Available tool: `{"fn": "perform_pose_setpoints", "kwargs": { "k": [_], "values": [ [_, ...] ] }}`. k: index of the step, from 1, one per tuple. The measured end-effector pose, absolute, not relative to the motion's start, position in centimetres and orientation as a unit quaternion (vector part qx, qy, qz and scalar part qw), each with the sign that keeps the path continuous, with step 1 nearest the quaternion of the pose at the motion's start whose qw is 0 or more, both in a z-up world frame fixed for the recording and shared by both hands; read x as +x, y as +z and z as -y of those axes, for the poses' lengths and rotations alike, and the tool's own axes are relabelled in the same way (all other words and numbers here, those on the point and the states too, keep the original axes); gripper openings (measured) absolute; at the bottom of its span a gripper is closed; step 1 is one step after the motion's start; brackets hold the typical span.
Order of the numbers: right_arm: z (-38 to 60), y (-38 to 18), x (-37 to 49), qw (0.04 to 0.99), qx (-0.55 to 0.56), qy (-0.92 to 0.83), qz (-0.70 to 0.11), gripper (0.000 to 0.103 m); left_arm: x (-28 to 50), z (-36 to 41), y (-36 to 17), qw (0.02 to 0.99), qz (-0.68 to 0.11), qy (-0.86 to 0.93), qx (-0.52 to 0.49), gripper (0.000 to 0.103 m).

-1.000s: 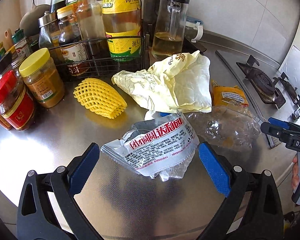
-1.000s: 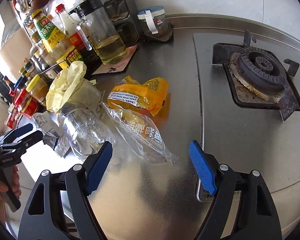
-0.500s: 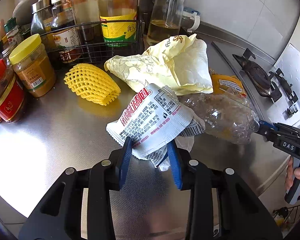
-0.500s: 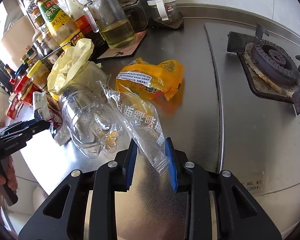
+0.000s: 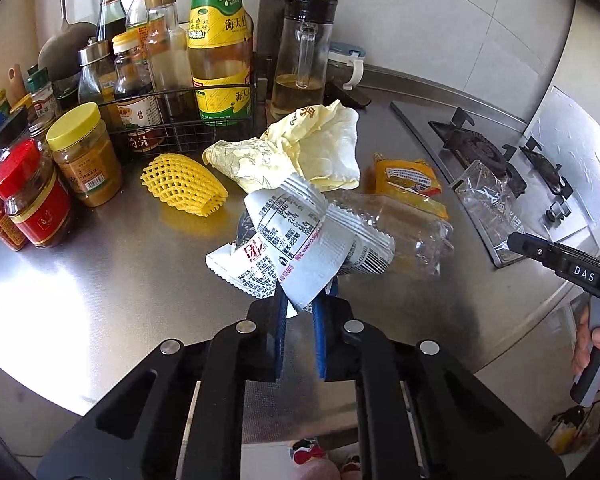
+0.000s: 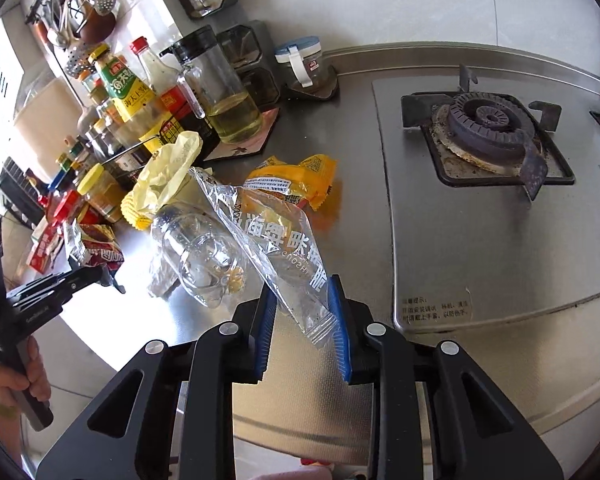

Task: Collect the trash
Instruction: 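Carry the wrapper and clear bag down toward the black bin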

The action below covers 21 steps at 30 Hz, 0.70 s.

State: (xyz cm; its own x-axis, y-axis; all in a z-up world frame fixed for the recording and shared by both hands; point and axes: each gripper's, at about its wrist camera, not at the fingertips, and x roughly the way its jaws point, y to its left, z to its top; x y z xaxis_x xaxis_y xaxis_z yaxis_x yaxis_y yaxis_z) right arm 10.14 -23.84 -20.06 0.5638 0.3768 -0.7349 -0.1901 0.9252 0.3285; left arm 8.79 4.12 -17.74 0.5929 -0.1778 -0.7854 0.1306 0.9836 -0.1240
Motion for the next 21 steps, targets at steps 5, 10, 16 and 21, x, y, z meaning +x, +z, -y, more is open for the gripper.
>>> {"fn": "perform_pose_setpoints", "kwargs": {
  "k": [5, 10, 16, 21],
  "values": [
    [24.6, -19.0, 6.3, 0.881, 0.104, 0.173, -0.428, 0.027, 4.5, -2.6, -16.7, 0.894, -0.434, -0.099, -0.039, 0.01],
    [25.9, -19.1, 1.3, 0.879, 0.102, 0.183, -0.429, 0.027, -0.3, -0.5, -17.4, 0.886, -0.447, -0.109, -0.063, 0.01],
    [27.4, -21.6, -4.9, 0.869, 0.099, 0.182, -0.449, 0.027, -6.2, 2.8, -19.8, 0.873, -0.469, -0.121, -0.056, 0.01],
    [28.0, -26.1, -8.1, 0.85, 0.101, 0.168, -0.489, 0.027, -8.8, 5.0, -23.9, 0.853, -0.503, -0.133, -0.052, 0.01]
  ]
}}
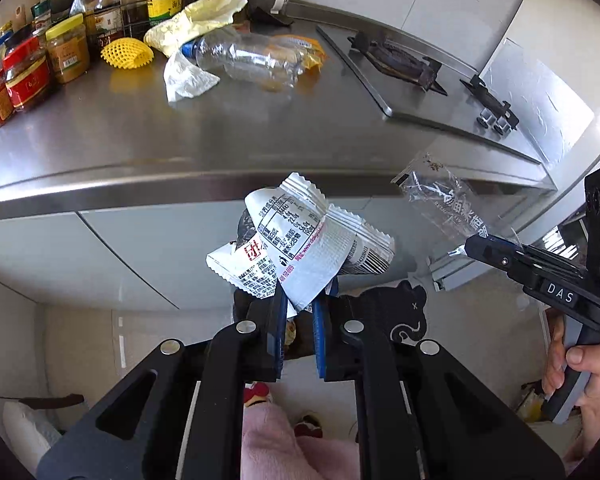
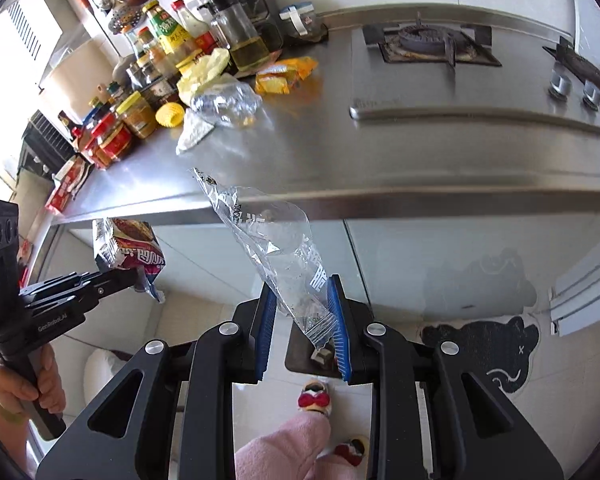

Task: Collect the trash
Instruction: 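Carry the wrapper and clear bag down toward the black bin, then open both tools over the bin, dropping wrapper and clear bag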

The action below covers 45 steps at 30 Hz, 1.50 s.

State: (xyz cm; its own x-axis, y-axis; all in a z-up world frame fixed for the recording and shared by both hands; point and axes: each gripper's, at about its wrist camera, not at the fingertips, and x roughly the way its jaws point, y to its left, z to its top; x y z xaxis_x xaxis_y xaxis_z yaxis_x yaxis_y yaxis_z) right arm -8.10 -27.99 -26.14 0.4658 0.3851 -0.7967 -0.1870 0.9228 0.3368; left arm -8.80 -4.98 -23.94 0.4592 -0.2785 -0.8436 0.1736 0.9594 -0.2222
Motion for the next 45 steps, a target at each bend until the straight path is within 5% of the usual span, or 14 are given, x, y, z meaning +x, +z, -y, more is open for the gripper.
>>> {"fn": "perform_pose_setpoints", "kwargs": {
  "k": [23, 34, 40, 45],
  "values": [
    [22.6, -53.3, -4.8, 0.764, 0.049, 0.14, -0.627, 0.027, -1.8, 8.8, -50.8, 0.725, -0.668, -0.125, -0.112, 0.01],
    [21.3, -58.1, -3.3, 0.739, 0.075, 0.136, -0.656, 0.031, 1.3, 8.6, -55.1, 0.711, -0.684, -0.116, -0.116, 0.019],
    [20.8, -58.7, -2.6, 0.73, 0.081, 0.145, -0.662, 0.039, 2.1, 8.5, -55.0, 0.708, -0.687, -0.114, -0.115, 0.02],
    [20.7, -58.6, -2.5, 0.729, 0.076, 0.147, -0.664, 0.065, 2.1, 8.3, -55.0, 0.711, -0.686, -0.105, -0.118, 0.039]
  ]
}}
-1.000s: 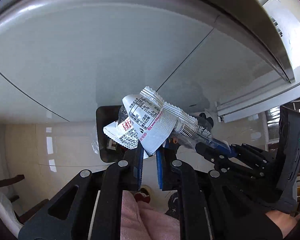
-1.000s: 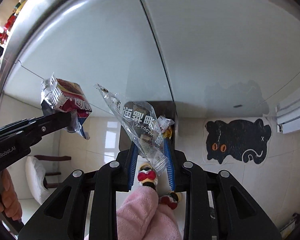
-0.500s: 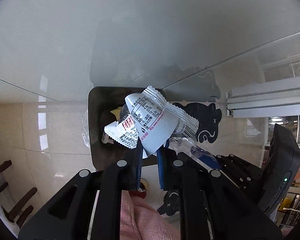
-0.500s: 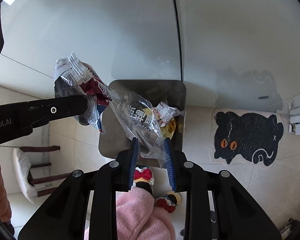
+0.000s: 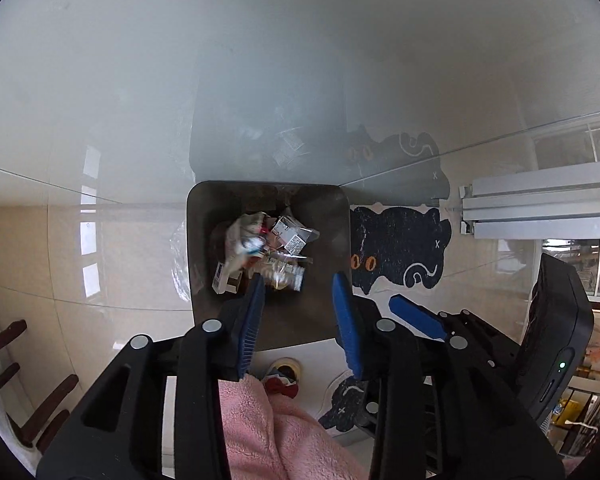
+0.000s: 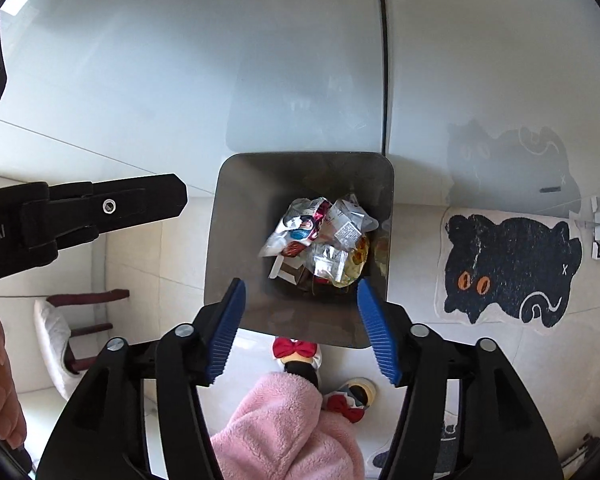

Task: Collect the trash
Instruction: 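Open both tools over the bin, dropping wrapper and clear bag, then grasp the white tissue with the left tool while the right tool grasps the plastic bottle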

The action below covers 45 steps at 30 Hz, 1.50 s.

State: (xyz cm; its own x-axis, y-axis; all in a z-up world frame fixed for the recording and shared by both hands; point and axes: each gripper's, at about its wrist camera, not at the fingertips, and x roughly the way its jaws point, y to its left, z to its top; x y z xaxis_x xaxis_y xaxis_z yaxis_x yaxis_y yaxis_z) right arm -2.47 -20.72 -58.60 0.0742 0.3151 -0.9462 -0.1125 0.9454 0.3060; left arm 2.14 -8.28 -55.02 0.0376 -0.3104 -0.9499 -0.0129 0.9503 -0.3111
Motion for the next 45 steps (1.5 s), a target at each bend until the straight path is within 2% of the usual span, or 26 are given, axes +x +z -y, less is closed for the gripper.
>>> {"fn": "perform_pose_setpoints", "kwargs": {
  "k": [1, 3, 5, 8, 11, 14, 23, 30, 38, 45],
  "values": [
    [20.8, -58.4, -2.5, 0.729, 0.074, 0.145, -0.665, 0.066, 2.0, 8.1, -54.8, 0.712, -0.685, -0.102, -0.116, 0.043],
    [21.0, -57.8, -2.6, 0.732, 0.065, 0.145, -0.663, 0.075, 1.6, 7.8, -54.3, 0.718, -0.681, -0.095, -0.113, 0.058],
    [21.5, -56.7, -2.9, 0.736, 0.059, 0.144, -0.659, 0.078, 1.4, 7.6, -53.3, 0.722, -0.677, -0.088, -0.113, 0.067],
    [22.6, -54.2, -3.3, 0.742, 0.061, 0.145, -0.652, 0.082, 0.5, 7.1, -51.1, 0.73, -0.669, -0.081, -0.116, 0.077],
    [23.5, -50.6, -3.9, 0.75, 0.062, 0.147, -0.642, 0.097, -0.7, 6.8, -48.1, 0.74, -0.658, -0.078, -0.114, 0.087],
    [24.2, -46.6, -4.7, 0.759, 0.062, 0.153, -0.63, 0.1, -2.2, 6.6, -44.3, 0.753, -0.642, -0.082, -0.118, 0.095],
    [26.3, -33.9, -6.4, 0.81, 0.06, 0.159, -0.562, 0.1, -5.1, 4.5, -32.1, 0.802, -0.582, -0.069, -0.118, 0.095],
    [27.7, -25.8, -4.3, 0.854, 0.071, 0.158, -0.492, 0.1, -4.4, 2.3, -24.3, 0.845, -0.523, -0.054, -0.103, 0.095],
    [26.0, -20.4, 1.4, 0.88, 0.076, 0.175, -0.434, 0.1, 0.0, -0.8, -19.8, 0.87, -0.484, -0.037, -0.087, 0.095],
    [21.5, -17.8, 7.4, 0.892, 0.049, 0.212, -0.396, 0.1, 5.5, -3.5, -19.2, 0.879, -0.47, -0.018, -0.074, 0.095]
  ]
}}
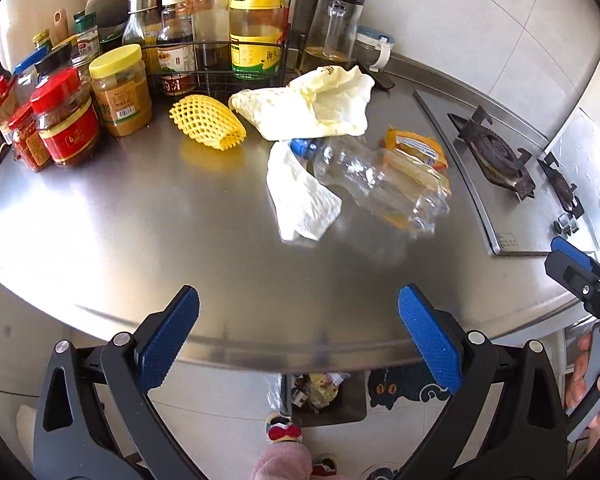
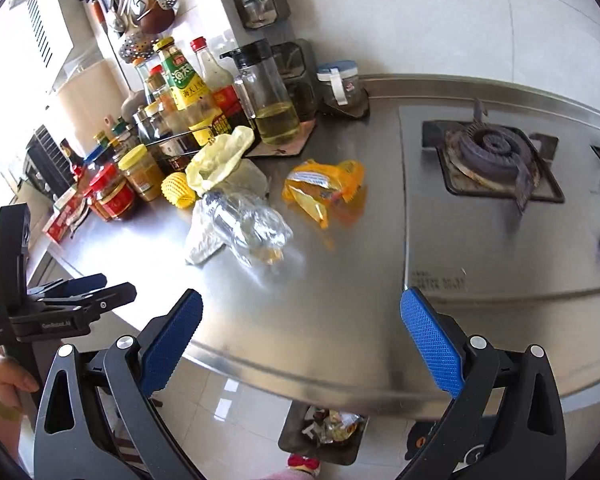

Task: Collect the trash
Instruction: 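Grasp the white tissue with the left tool while the right tool grasps the plastic bottle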

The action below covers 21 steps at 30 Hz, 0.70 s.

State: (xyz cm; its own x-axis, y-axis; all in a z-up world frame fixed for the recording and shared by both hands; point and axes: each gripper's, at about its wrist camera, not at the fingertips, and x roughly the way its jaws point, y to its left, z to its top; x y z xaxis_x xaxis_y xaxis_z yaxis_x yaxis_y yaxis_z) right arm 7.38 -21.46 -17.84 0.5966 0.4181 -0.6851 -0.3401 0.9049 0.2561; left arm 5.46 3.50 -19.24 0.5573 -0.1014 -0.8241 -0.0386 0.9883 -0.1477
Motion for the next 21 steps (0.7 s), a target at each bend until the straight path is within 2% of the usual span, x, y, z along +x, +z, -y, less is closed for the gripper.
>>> {"fn": "perform_pose_setpoints", "kwargs": {
  "k": [2, 4, 5, 6, 13, 16, 18, 21],
  "values": [
    [20.0, -17.8, 9.0, 0.89, 0.036, 0.225, -0.394, 0.1, 7.1, -4.1, -19.6, 0.879, -0.472, -0.016, -0.07, 0.094],
    [18.8, -18.0, 10.4, 0.885, 0.032, 0.242, -0.396, 0.097, 8.6, -4.3, -20.2, 0.876, -0.477, -0.026, -0.067, 0.086],
    [18.3, -18.1, 10.9, 0.882, 0.033, 0.251, -0.399, 0.092, 9.4, -4.4, -20.6, 0.873, -0.483, -0.033, -0.065, 0.079],
    [17.9, -18.2, 11.5, 0.879, 0.034, 0.256, -0.402, 0.089, 10.1, -4.3, -21.0, 0.87, -0.488, -0.04, -0.063, 0.076],
    [15.6, -19.2, 14.4, 0.865, 0.034, 0.275, -0.418, 0.083, 13.4, -3.9, -23.4, 0.859, -0.504, -0.075, -0.046, 0.073],
    [14.6, -19.7, 15.3, 0.86, 0.027, 0.282, -0.425, 0.083, 14.4, -3.8, -24.2, 0.855, -0.509, -0.086, -0.041, 0.065],
    [14.2, -20.1, 15.8, 0.857, 0.022, 0.283, -0.431, 0.083, 14.7, -3.8, -24.6, 0.853, -0.513, -0.091, -0.034, 0.054],
    [13.8, -21.0, 16.6, 0.847, 0.025, 0.289, -0.446, 0.083, 14.9, -3.5, -24.8, 0.858, -0.505, -0.09, -0.012, 0.048]
  ]
}}
